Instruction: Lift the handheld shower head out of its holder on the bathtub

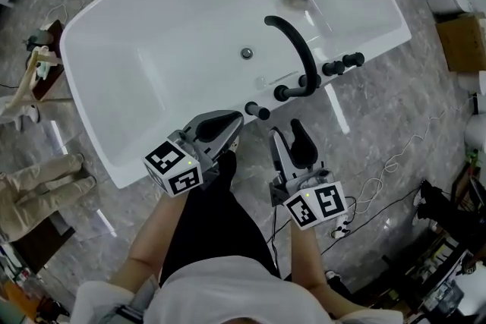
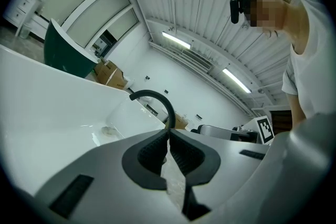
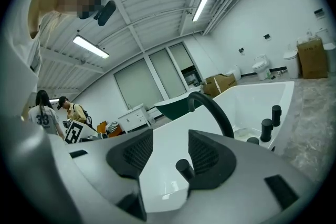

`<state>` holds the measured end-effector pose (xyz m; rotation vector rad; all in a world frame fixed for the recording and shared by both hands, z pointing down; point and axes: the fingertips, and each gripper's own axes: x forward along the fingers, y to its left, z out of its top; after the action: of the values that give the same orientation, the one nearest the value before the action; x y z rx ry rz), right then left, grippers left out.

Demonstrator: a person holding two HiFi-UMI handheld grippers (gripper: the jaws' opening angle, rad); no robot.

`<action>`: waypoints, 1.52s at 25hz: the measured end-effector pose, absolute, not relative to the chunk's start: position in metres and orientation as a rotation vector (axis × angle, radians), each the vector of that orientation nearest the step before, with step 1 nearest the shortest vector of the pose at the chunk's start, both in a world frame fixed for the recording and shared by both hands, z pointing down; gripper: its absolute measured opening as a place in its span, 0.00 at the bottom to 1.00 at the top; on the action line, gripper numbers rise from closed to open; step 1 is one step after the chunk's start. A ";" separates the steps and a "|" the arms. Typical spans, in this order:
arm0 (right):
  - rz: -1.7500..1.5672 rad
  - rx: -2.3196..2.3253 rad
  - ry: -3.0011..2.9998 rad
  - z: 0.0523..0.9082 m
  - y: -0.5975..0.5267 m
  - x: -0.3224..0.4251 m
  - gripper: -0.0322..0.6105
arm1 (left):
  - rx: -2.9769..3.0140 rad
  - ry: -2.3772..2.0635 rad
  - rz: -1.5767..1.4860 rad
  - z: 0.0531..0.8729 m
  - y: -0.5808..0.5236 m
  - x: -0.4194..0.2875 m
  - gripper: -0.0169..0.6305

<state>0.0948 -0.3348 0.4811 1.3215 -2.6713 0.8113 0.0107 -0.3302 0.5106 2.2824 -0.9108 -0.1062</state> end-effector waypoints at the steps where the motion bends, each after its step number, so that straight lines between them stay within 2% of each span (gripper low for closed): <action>1: 0.817 1.313 -2.669 0.485 -0.338 0.093 0.36 | 2.281 -0.912 -0.111 0.514 -0.335 0.009 0.06; 28: 0.666 1.064 -2.567 0.614 -0.365 0.036 0.39 | 2.129 -0.943 -0.132 0.628 -0.357 -0.007 0.06; 38: 0.631 0.985 -2.478 0.664 -0.371 0.027 0.39 | 2.090 -0.959 -0.128 0.645 -0.364 -0.011 0.06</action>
<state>0.0266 -0.3714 0.6642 0.9849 -2.4782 0.6312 -0.0114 -0.3640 0.6446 2.0897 -0.9587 -0.1282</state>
